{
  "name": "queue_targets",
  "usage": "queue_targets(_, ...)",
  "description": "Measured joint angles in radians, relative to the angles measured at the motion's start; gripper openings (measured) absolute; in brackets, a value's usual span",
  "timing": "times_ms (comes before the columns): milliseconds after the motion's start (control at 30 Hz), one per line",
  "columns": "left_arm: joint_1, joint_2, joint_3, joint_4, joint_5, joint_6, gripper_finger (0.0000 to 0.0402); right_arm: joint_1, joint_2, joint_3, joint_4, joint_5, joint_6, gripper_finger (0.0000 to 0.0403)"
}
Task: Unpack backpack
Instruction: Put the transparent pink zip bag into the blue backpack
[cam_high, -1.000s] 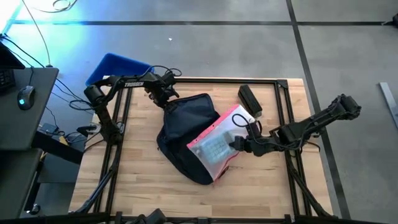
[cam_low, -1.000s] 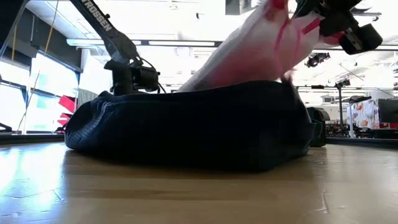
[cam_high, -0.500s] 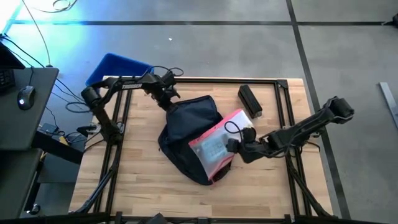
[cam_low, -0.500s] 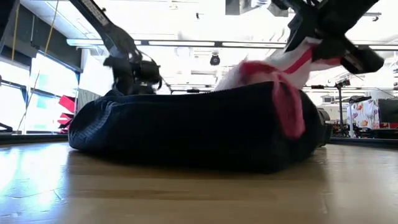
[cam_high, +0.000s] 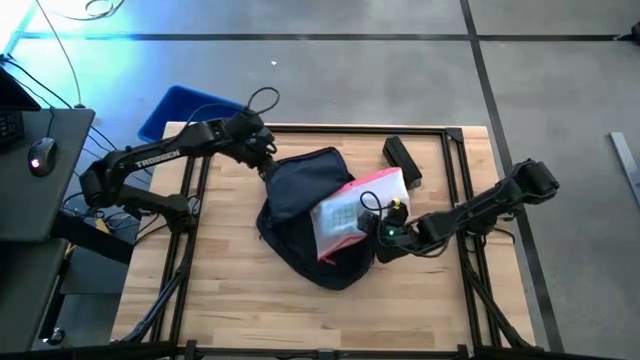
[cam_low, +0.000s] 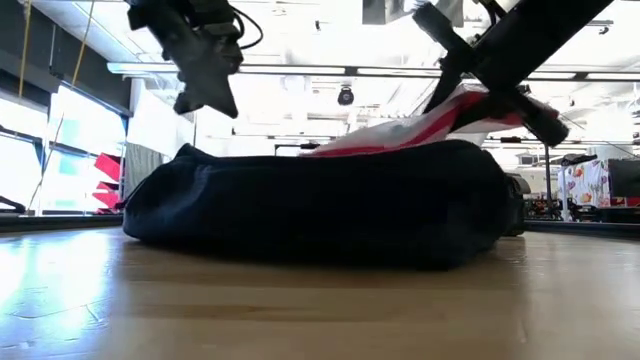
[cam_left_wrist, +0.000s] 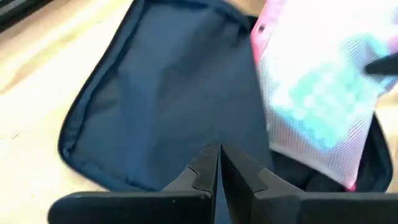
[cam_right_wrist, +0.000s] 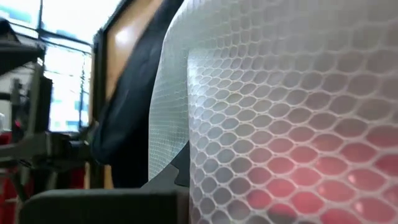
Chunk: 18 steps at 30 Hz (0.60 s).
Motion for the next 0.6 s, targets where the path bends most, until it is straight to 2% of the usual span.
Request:
queue_targets(200,-0.001,-0.003,-0.013,-0.119,-0.039,0.023,0.0015,-0.062,0.002,0.0,-0.01,0.066,-0.021,0.0047)
queue_targets(367,-0.003,-0.009,-0.124,-0.15,-0.037,-0.007,0.0049,-0.129,0.002,0.001,-0.048,0.068,-0.048,0.0047)
queue_targets(467,-0.012,-0.008,-0.221,-0.115,-0.038,-0.037,0.0062,-0.163,0.002,0.04,-0.153,0.05,-0.074,0.0047)
queue_targets(600,-0.051,-0.008,-0.358,0.049,-0.038,-0.113,0.0066,-0.205,0.002,0.102,-0.17,-0.007,-0.231,0.0047)
